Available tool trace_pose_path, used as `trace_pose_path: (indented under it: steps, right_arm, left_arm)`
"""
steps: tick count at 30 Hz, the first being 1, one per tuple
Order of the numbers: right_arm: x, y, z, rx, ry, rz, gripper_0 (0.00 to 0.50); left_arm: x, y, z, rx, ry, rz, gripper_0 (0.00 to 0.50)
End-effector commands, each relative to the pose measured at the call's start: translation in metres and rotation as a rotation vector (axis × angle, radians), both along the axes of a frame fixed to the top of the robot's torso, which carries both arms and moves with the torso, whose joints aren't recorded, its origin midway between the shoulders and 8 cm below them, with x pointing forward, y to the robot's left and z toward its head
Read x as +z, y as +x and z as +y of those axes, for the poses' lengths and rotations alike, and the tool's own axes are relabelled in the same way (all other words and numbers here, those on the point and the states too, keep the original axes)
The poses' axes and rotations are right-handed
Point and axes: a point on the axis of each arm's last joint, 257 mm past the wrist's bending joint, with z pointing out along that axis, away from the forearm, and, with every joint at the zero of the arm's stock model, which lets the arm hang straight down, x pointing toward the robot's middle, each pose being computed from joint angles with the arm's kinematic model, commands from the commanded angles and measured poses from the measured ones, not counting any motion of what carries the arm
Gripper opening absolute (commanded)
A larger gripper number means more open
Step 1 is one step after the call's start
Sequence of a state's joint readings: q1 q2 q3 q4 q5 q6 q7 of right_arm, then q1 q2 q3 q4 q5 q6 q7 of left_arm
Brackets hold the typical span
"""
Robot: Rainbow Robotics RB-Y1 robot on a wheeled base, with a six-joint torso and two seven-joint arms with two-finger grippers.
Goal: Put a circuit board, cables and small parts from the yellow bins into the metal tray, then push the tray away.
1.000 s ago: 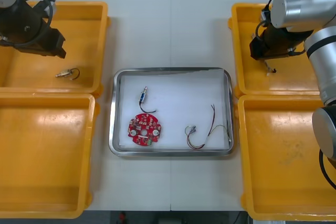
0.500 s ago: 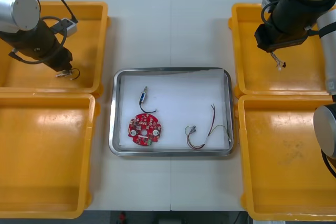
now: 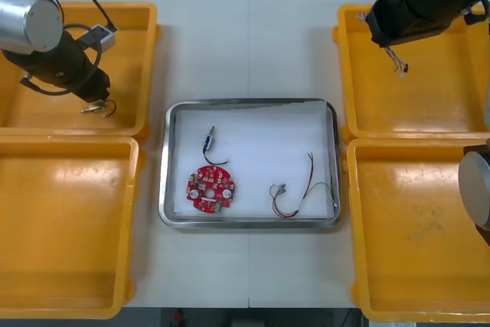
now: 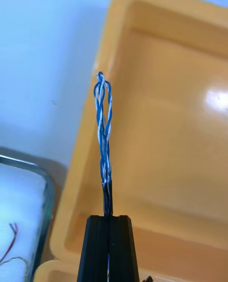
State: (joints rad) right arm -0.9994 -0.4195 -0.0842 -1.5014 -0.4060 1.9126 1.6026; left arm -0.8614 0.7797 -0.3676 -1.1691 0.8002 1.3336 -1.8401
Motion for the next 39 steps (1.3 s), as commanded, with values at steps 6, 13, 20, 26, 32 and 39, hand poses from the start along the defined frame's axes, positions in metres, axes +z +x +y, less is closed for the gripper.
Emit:
trace_pose_path:
  steps: [6,13,20,26,32,39]
  right_arm:
    - [0.038,-0.023,0.051,0.231,-0.019,-0.134,0.0]
    - [0.009,-0.054,0.091,0.416,-0.115,-0.121,0.0]
    - [-0.025,-0.07,0.116,0.643,-0.278,-0.076,0.0]
    - [-0.045,-0.075,0.146,0.85,-0.403,-0.106,0.0]
    - [-0.07,-0.072,0.166,0.965,-0.496,-0.158,0.0]
    - [-0.11,-0.071,0.175,1.016,-0.582,-0.15,0.0]
  left_arm:
    - [-0.017,-0.009,0.036,-0.043,0.068,0.003,0.5]
    - [-0.032,-0.015,0.04,-0.037,0.06,0.012,0.5]
    - [-0.034,-0.017,0.037,-0.032,0.039,0.018,0.5]
    - [-0.04,-0.017,0.036,-0.033,0.024,0.01,0.5]
    - [-0.041,-0.016,0.035,-0.028,0.016,0.003,0.0]
    - [-0.041,-0.016,0.034,-0.019,0.005,0.001,0.0]
